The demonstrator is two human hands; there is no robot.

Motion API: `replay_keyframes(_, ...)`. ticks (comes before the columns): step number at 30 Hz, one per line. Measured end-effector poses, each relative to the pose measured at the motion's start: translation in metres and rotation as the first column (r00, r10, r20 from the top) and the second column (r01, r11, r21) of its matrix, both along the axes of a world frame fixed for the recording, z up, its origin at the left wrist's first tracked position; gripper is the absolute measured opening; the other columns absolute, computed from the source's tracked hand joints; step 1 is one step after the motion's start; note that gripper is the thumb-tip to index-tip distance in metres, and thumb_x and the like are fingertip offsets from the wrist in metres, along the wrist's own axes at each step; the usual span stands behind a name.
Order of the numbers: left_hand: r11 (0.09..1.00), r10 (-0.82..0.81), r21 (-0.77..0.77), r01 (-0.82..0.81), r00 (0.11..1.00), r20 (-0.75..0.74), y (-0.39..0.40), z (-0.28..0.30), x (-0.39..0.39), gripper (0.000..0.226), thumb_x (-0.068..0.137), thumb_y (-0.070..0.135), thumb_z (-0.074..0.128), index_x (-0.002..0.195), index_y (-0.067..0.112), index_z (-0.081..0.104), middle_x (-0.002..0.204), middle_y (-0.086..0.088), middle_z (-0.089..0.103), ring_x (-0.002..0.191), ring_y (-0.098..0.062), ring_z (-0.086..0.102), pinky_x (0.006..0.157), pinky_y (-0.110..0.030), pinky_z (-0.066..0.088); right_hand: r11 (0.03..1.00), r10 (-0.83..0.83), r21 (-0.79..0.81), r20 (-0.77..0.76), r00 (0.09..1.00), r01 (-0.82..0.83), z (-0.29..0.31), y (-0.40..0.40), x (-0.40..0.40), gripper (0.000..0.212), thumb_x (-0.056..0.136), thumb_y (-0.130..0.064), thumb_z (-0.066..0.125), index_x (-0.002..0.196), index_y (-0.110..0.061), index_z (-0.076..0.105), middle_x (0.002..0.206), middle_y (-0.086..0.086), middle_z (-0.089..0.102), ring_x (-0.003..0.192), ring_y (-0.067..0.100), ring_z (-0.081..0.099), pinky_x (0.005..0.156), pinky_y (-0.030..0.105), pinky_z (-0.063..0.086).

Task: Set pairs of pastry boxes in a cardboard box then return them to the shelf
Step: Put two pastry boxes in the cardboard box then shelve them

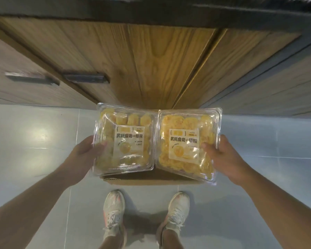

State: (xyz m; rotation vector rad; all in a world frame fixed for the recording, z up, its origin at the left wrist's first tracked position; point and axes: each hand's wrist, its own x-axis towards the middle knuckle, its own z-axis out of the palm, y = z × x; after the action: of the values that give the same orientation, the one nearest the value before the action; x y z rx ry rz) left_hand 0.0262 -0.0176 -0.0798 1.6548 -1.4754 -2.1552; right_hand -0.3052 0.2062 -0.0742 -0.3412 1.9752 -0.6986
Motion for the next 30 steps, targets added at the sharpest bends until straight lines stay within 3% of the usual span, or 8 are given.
replay_keyframes(4,1.0,0.011,-0.025,-0.012,0.998,-0.054,-0.006,0.09,0.006,0.031,0.106,0.031,0.057,0.132,0.018,0.066,0.129,-0.016,0.071,0.121,-0.038,0.067,0.105,-0.062,0.049,0.996,0.006,-0.086,-0.047,0.999,-0.01,0.104,-0.001,0.003,0.021,0.1,-0.035,0.06,0.116,-0.025,0.052,0.112,0.001,0.058,0.094,0.011,0.06,0.077,0.028,0.048)
replay_keyframes(7,0.997,0.016,-0.073,-0.02,0.998,-0.056,-0.003,0.168,0.009,0.029,0.105,0.032,0.057,0.13,0.023,0.068,0.129,-0.007,0.072,0.12,-0.031,0.069,0.107,-0.058,0.048,0.991,0.01,-0.131,-0.117,0.993,-0.026,0.192,0.002,0.01,0.037,0.092,-0.048,0.06,0.116,-0.02,0.056,0.111,0.003,0.06,0.099,0.014,0.063,0.085,0.034,0.05)
replay_keyframes(12,0.992,0.048,-0.107,-0.062,0.989,-0.137,0.001,0.3,0.017,0.028,0.104,0.026,0.054,0.127,0.023,0.07,0.125,-0.006,0.075,0.116,-0.028,0.072,0.096,-0.047,0.059,0.982,-0.084,-0.178,-0.114,0.99,0.063,0.334,0.019,0.022,0.018,0.102,-0.023,0.057,0.12,-0.022,0.052,0.11,-0.006,0.068,0.098,0.008,0.066,0.069,0.017,0.048)
replay_keyframes(14,0.988,0.088,-0.109,-0.106,0.984,-0.158,0.001,0.34,0.022,0.025,0.103,0.025,0.055,0.123,0.02,0.07,0.117,-0.005,0.078,0.11,-0.027,0.074,0.088,-0.04,0.063,0.981,-0.075,-0.187,-0.129,0.989,0.05,0.382,0.025,0.027,0.018,0.102,-0.029,0.056,0.119,-0.025,0.053,0.113,-0.007,0.07,0.095,0.002,0.067,0.067,0.019,0.047)
replay_keyframes(16,0.985,0.081,-0.136,-0.104,0.982,-0.171,0.001,0.391,0.03,0.026,0.1,0.032,0.06,0.121,0.022,0.07,0.114,-0.005,0.079,0.107,-0.027,0.075,0.092,-0.047,0.06,0.973,-0.107,-0.22,-0.153,0.982,0.071,0.44,0.032,0.038,0.021,0.101,-0.034,0.056,0.121,-0.028,0.054,0.114,-0.008,0.07,0.102,0.006,0.067,0.076,0.028,0.05)
replay_keyframes(19,0.988,0.059,-0.126,-0.092,0.967,-0.247,0.002,0.462,0.035,0.04,0.092,0.036,0.064,0.127,0.016,0.068,0.12,-0.013,0.076,0.111,-0.033,0.073,0.105,-0.056,0.05,0.955,-0.146,-0.286,-0.22,0.965,0.079,0.52,0.044,0.054,0.024,0.101,-0.035,0.056,0.125,-0.029,0.054,0.11,-0.009,0.069,0.107,0.01,0.066,0.085,0.03,0.049)
replay_keyframes(25,0.984,-0.05,-0.179,-0.026,0.912,-0.407,0.003,0.574,0.037,0.046,0.09,0.042,0.074,0.128,0.016,0.07,0.129,-0.01,0.073,0.124,-0.031,0.066,0.115,-0.057,0.04,0.907,-0.229,-0.408,-0.278,0.933,0.102,0.64,0.078,0.09,0.015,0.102,-0.034,0.055,0.117,-0.035,0.058,0.096,-0.023,0.071,0.094,-0.002,0.067,0.081,0.023,0.047)
replay_keyframes(30,0.976,-0.156,-0.208,0.06,0.861,-0.485,0.001,0.64,0.023,0.082,0.069,0.061,0.086,0.137,0.021,0.063,0.134,-0.004,0.07,0.128,-0.028,0.063,0.116,-0.055,0.039,0.825,-0.325,-0.545,-0.242,0.914,0.149,0.71,0.101,0.121,0.023,0.101,-0.03,0.054,0.123,-0.033,0.059,0.113,-0.024,0.072,0.106,-0.006,0.067,0.084,0.017,0.053)
